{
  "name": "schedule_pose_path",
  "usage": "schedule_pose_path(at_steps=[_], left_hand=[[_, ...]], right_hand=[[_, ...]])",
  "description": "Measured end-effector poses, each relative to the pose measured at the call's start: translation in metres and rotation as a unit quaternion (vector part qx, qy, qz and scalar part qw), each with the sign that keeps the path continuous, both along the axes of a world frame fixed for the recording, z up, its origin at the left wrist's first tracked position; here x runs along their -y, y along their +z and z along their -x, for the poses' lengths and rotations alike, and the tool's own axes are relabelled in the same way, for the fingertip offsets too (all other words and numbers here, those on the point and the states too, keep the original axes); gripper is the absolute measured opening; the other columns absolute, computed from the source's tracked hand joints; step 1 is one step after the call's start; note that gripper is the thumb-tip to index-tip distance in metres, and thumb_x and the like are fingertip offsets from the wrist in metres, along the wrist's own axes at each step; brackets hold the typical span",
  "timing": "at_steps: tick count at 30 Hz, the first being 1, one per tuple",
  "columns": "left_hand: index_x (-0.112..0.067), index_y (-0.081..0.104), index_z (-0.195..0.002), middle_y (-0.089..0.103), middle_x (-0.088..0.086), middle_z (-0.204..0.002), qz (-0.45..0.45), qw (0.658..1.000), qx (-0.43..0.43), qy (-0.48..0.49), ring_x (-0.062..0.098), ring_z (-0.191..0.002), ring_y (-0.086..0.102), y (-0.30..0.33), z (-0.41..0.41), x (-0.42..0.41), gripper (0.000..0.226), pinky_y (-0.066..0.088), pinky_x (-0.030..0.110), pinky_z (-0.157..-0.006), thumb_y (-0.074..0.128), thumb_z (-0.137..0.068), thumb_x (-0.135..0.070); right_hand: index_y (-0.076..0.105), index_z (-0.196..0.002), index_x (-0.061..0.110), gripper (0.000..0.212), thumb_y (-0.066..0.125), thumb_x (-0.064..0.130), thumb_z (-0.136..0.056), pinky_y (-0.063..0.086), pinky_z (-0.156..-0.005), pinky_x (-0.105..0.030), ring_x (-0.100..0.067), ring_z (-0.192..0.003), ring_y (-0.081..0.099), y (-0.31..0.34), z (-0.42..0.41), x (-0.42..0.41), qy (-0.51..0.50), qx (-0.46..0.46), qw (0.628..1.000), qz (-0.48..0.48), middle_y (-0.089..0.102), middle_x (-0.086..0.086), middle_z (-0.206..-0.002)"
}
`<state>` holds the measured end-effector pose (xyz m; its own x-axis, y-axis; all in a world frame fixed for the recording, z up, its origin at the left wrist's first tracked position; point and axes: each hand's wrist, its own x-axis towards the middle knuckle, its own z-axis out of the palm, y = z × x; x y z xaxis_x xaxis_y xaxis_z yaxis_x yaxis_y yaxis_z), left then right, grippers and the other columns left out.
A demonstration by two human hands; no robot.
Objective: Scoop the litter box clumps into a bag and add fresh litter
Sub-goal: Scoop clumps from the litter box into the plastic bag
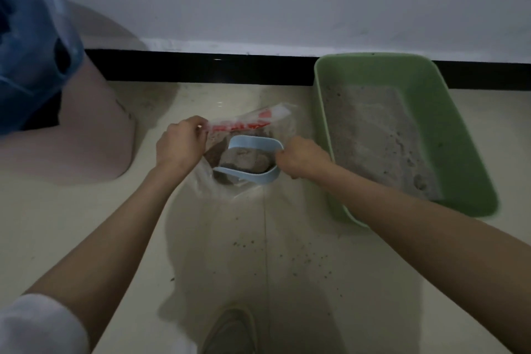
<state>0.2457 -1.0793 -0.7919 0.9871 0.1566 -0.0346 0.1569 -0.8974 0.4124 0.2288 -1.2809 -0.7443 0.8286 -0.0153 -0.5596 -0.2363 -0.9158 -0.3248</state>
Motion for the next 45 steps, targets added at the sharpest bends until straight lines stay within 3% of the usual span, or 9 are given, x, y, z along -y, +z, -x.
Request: schedule_pose_path(at_steps=[10, 14, 17, 22, 26, 30, 35, 40, 45], left_hand=[[-0.016, 0.062, -0.112, 0.069, 0.013, -0.103, 0.098, 0.995, 0.004, 0.012, 0.033, -0.095, 0.063, -0.006, 0.02, 0.0, 0.023, 0.047, 0.038, -0.078, 0.051, -0.092, -0.023], [-0.011, 0.049, -0.129, 0.058, 0.015, -0.124, 0.116, 0.993, -0.005, -0.013, 0.032, -0.112, 0.055, -0.004, 0.026, 0.007, 0.036, 0.042, 0.038, -0.092, 0.05, -0.093, -0.019], [-0.006, 0.045, -0.132, 0.048, 0.016, -0.131, 0.109, 0.991, 0.067, -0.041, 0.029, -0.123, 0.042, 0.001, 0.033, 0.022, 0.04, 0.032, 0.031, -0.102, 0.049, -0.092, -0.011], [-0.001, 0.052, -0.12, 0.052, 0.017, -0.124, 0.145, 0.97, 0.187, -0.06, 0.03, -0.123, 0.041, 0.009, 0.044, 0.057, 0.033, 0.028, 0.027, -0.107, 0.041, -0.09, -0.007], [-0.004, 0.056, -0.113, 0.056, 0.014, -0.119, 0.11, 0.971, 0.138, -0.164, 0.033, -0.125, 0.041, 0.004, 0.057, 0.1, 0.034, 0.026, 0.035, -0.108, 0.035, -0.093, -0.021], [0.003, 0.045, -0.131, 0.046, 0.024, -0.135, 0.065, 0.954, 0.048, -0.288, 0.04, -0.133, 0.034, -0.022, 0.073, 0.157, 0.056, 0.022, 0.041, -0.111, 0.03, -0.093, -0.035], [0.004, 0.017, -0.144, 0.024, 0.024, -0.149, 0.069, 0.963, -0.033, -0.259, 0.035, -0.14, 0.021, -0.033, 0.059, 0.202, 0.061, 0.018, 0.04, -0.115, 0.038, -0.097, -0.029], [-0.002, 0.016, -0.144, 0.029, 0.02, -0.144, 0.114, 0.971, -0.029, -0.207, 0.032, -0.134, 0.026, -0.038, 0.035, 0.221, 0.058, 0.026, 0.042, -0.112, 0.038, -0.095, -0.023], [-0.006, -0.001, -0.147, 0.017, 0.02, -0.151, 0.181, 0.973, -0.037, -0.139, 0.033, -0.14, 0.019, -0.043, 0.042, 0.24, 0.061, 0.022, 0.044, -0.115, 0.032, -0.097, -0.017]], right_hand=[[0.052, -0.111, 0.007, 0.023, 0.048, 0.021, -0.093, 0.037, -0.071, -0.031, -0.024, -0.083, 0.047, 0.031, -0.015, 0.005, 0.128, 0.043, 0.986, 0.1, 0.046, -0.007, -0.093], [0.049, -0.086, 0.009, 0.009, 0.048, 0.017, -0.09, 0.037, -0.065, -0.029, -0.026, -0.076, 0.049, 0.035, -0.011, 0.024, 0.153, 0.076, 0.977, 0.131, 0.049, -0.005, -0.083], [0.039, -0.063, 0.01, 0.028, 0.051, 0.021, -0.087, 0.03, -0.049, -0.025, -0.023, -0.063, 0.045, 0.041, -0.008, 0.05, 0.135, 0.079, 0.983, 0.097, 0.043, -0.004, -0.064], [0.061, -0.08, 0.004, 0.032, 0.051, 0.032, -0.092, 0.032, -0.051, -0.026, -0.021, -0.06, 0.046, 0.051, 0.004, 0.113, 0.086, 0.078, 0.993, 0.002, 0.054, -0.008, -0.068], [0.046, -0.06, 0.014, 0.047, 0.044, 0.047, -0.094, 0.028, -0.053, -0.029, -0.021, -0.056, 0.044, 0.052, 0.025, 0.174, -0.001, 0.129, 0.992, 0.008, 0.047, -0.005, -0.059], [0.049, -0.059, 0.017, 0.046, 0.042, 0.047, -0.094, 0.03, -0.049, -0.027, -0.023, -0.058, 0.047, 0.045, 0.038, 0.24, -0.055, 0.139, 0.979, 0.14, 0.048, -0.003, -0.058], [0.064, -0.099, 0.013, 0.038, 0.041, 0.043, -0.094, 0.039, -0.069, -0.032, -0.029, -0.084, 0.058, 0.031, 0.041, 0.296, 0.0, 0.077, 0.949, 0.307, 0.061, -0.009, -0.091], [0.058, -0.088, 0.014, 0.027, 0.046, 0.038, -0.094, 0.032, -0.092, -0.039, -0.028, -0.1, 0.058, 0.018, 0.035, 0.302, 0.092, 0.078, 0.932, 0.343, 0.064, -0.011, -0.103], [0.064, -0.1, 0.01, 0.026, 0.049, 0.031, -0.093, 0.031, -0.092, -0.038, -0.028, -0.106, 0.051, 0.0, 0.026, 0.294, 0.183, 0.094, 0.912, 0.355, 0.062, -0.01, -0.105]])
